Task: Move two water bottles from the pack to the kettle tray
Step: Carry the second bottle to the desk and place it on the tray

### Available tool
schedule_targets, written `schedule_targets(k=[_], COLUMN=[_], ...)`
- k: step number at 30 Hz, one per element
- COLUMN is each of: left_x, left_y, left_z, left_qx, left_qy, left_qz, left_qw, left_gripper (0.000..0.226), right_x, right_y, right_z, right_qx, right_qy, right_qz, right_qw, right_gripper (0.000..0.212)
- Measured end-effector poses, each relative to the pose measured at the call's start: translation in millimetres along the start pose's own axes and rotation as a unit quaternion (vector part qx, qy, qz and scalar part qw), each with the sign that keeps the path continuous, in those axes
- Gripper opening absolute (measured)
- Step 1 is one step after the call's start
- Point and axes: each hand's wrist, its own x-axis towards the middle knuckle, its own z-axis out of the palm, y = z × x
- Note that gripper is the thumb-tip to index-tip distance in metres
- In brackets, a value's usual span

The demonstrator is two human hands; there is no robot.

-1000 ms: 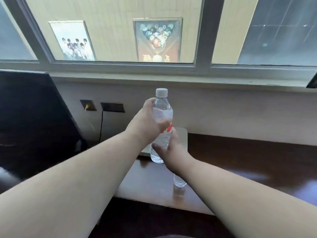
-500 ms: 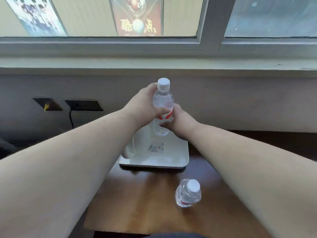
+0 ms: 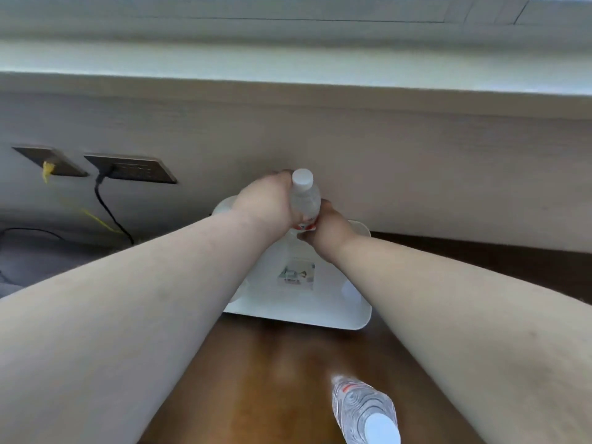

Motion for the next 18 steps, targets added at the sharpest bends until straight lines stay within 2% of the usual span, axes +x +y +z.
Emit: schedule_targets(k=[4, 6, 13, 18], left_x=[2, 4, 6, -8], left_y=[-4, -6, -9, -7], left_z=[5, 8, 16, 16], left_qx=[0.036, 0.042, 0.045, 0.038], left_qy=[-0.005, -0.003, -0.001, 0.002], left_qz=[0.006, -0.002, -0.016, -0.021], left_qw=[0.999, 0.999, 0.999, 0.999], left_gripper=[0.025, 0.026, 0.051, 0.077], right_x=[4, 3, -2, -22], right_y=[1, 1, -3, 5], right_z=[5, 6, 2, -12], right_qx=[-0.009, -0.005, 0.020, -0.007], right_qy=[-0.004, 0.000, -0.032, -0.041], right_qz=[0.019, 0.026, 0.012, -0.007], right_qw=[1.000, 1.000, 0.999, 0.999], right_gripper=[0.059, 0.055, 0.045, 0.058])
